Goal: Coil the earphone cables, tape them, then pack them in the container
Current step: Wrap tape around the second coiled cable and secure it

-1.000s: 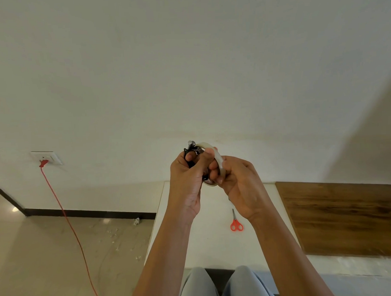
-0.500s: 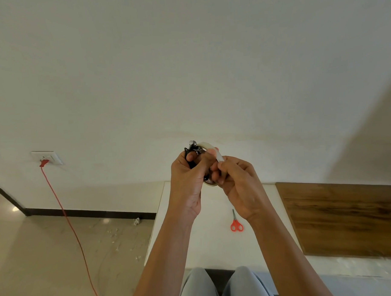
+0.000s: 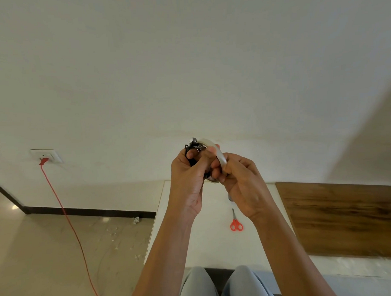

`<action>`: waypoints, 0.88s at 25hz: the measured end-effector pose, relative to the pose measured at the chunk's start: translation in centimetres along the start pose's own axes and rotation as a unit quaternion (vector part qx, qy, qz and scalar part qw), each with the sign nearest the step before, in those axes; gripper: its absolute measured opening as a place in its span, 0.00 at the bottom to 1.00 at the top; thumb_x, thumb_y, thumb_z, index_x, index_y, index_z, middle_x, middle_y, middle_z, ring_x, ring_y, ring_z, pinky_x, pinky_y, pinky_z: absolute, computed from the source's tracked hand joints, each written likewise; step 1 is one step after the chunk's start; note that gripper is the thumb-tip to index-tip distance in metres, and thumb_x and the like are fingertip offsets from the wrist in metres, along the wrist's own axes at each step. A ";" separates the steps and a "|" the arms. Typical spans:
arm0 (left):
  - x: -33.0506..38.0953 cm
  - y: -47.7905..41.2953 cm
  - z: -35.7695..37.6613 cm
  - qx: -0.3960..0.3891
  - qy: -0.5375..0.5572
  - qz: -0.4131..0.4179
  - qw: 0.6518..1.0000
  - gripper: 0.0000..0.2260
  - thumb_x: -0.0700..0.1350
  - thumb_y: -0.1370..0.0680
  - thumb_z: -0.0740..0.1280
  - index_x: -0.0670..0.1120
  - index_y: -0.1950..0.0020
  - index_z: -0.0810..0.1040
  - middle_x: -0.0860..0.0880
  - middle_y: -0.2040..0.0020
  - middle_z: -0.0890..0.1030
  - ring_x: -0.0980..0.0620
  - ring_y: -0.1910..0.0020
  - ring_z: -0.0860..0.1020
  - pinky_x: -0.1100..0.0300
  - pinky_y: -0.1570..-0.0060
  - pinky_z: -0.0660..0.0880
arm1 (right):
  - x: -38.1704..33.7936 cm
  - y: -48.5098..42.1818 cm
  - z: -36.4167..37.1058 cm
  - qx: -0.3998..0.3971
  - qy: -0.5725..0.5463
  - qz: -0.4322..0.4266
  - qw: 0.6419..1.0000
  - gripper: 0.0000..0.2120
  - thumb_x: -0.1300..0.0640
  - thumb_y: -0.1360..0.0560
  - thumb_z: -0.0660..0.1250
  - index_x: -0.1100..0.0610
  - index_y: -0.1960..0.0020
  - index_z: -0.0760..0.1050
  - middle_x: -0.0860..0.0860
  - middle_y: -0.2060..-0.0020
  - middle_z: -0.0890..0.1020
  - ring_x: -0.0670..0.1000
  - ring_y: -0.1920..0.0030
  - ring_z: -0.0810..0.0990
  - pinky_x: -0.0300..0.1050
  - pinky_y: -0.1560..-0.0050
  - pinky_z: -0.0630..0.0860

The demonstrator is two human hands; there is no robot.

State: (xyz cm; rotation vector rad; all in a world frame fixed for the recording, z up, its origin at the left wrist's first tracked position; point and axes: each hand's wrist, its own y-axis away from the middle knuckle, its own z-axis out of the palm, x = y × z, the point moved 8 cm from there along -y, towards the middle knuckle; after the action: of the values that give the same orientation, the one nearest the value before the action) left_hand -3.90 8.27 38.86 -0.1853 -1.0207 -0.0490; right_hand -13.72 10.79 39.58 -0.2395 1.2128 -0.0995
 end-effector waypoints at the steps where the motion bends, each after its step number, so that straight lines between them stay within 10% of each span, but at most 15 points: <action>1: 0.0 0.0 0.0 0.000 0.002 -0.002 1.000 0.11 0.43 0.27 0.72 0.38 0.50 0.77 0.49 0.73 0.75 0.53 0.76 0.71 0.61 0.70 0.74 | 0.0 0.0 0.0 0.001 -0.001 0.001 1.000 0.13 0.67 0.29 0.57 0.62 0.65 0.78 0.53 0.71 0.78 0.47 0.67 0.75 0.39 0.60 0.74; 10: 0.5 0.1 0.0 0.004 -0.006 -0.001 1.000 0.04 0.42 0.24 0.70 0.41 0.55 0.79 0.50 0.73 0.75 0.54 0.75 0.70 0.60 0.70 0.73 | -0.1 -0.2 0.3 -0.016 0.016 -0.004 1.000 0.15 0.66 0.29 0.57 0.58 0.65 0.81 0.53 0.68 0.79 0.50 0.64 0.75 0.40 0.58 0.74; 15: 0.9 0.0 -0.7 0.025 -0.005 0.003 1.000 0.07 0.42 0.23 0.68 0.45 0.60 0.82 0.50 0.66 0.82 0.56 0.72 0.76 0.63 0.71 0.74 | -0.6 0.4 -0.9 0.041 0.090 -0.039 0.994 0.07 0.65 0.24 0.66 0.59 0.46 0.78 0.54 0.56 0.84 0.56 0.55 0.83 0.45 0.53 0.81; 22: 1.1 0.0 -1.2 0.062 -0.025 -0.001 0.998 0.10 0.42 0.24 0.70 0.48 0.65 0.77 0.49 0.65 0.75 0.56 0.72 0.70 0.64 0.68 0.70 | -3.8 1.9 -0.6 0.122 0.328 -0.228 0.909 0.10 0.65 0.29 0.72 0.57 0.48 0.83 0.47 0.55 0.86 0.44 0.53 0.84 0.38 0.53 0.80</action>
State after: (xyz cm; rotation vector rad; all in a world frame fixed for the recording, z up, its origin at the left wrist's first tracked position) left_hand -2.30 8.08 39.18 -0.0727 -1.0708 0.0184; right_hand -15.73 13.35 42.39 -0.2762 1.7747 -0.7884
